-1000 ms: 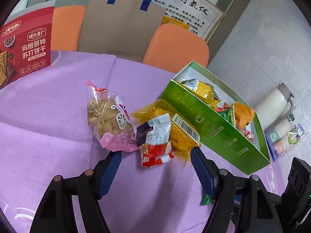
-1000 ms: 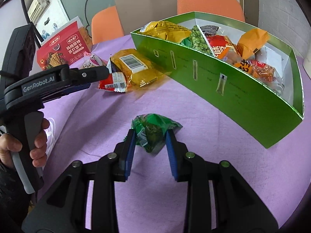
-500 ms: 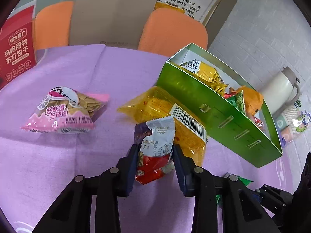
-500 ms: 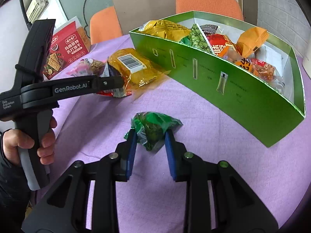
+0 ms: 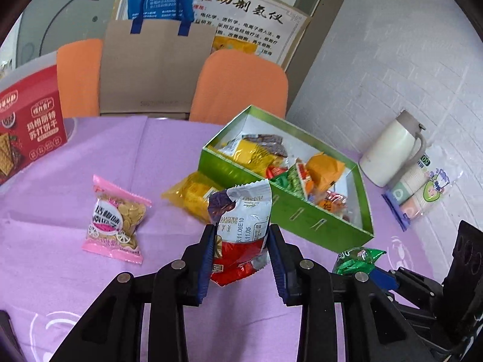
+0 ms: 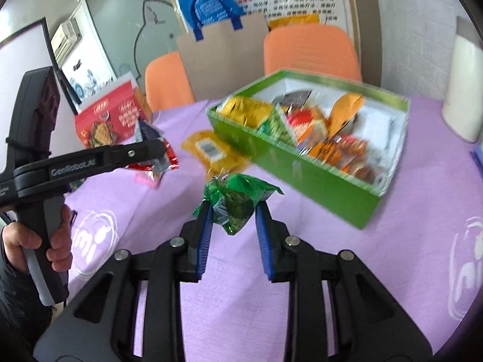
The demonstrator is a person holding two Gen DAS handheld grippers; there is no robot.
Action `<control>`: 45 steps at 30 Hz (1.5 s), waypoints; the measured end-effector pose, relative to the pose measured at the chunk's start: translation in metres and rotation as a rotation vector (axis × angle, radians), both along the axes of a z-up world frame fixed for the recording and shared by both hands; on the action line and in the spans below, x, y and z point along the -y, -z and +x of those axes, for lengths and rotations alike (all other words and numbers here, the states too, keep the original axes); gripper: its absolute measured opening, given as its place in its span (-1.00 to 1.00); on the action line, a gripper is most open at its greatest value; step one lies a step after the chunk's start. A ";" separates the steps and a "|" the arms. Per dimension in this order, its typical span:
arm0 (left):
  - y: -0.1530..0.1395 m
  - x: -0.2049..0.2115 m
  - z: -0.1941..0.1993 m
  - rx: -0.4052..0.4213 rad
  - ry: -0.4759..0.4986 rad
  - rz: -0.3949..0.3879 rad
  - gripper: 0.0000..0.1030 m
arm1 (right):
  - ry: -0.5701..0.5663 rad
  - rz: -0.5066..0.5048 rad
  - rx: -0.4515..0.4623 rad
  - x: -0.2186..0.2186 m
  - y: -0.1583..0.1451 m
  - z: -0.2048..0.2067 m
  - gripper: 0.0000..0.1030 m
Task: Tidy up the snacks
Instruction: 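Lift both held packets off the table toward the green box, then lower both packets into the green box and open both grippers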
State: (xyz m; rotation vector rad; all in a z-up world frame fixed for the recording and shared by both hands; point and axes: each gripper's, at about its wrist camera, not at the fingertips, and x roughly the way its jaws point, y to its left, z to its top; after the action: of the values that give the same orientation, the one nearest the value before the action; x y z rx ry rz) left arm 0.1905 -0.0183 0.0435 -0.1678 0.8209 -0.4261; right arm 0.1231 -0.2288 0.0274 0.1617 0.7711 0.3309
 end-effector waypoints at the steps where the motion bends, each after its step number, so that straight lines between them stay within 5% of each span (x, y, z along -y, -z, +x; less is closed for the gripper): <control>1: -0.010 0.004 -0.003 0.024 0.009 0.007 -0.33 | 0.018 0.000 0.028 0.007 -0.009 -0.003 -0.40; 11: -0.067 0.067 0.016 0.135 0.098 0.057 -0.33 | 0.158 0.036 0.124 0.062 -0.047 0.011 -0.40; 25: -0.011 0.119 0.096 0.018 0.145 0.098 -0.31 | 0.209 0.049 0.060 0.089 0.002 0.078 -0.30; 27: -0.001 0.123 0.101 0.005 0.164 0.105 -0.05 | 0.195 0.010 0.024 0.086 0.013 0.086 0.15; 28: 0.004 0.124 0.102 -0.003 0.160 0.122 0.45 | 0.199 0.001 0.023 0.086 0.016 0.086 0.40; 30: 0.009 0.120 0.100 0.016 0.113 0.148 0.85 | 0.189 0.004 0.074 0.088 0.016 0.077 0.47; 45: -0.009 0.078 0.059 0.020 0.054 0.137 0.88 | 0.160 0.009 0.124 0.065 -0.009 0.029 0.59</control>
State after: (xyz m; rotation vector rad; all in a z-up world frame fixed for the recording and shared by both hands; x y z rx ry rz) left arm 0.2491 -0.0965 0.0521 -0.0143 0.8331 -0.4201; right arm 0.1522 -0.2938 0.0361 0.2081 0.6301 0.1908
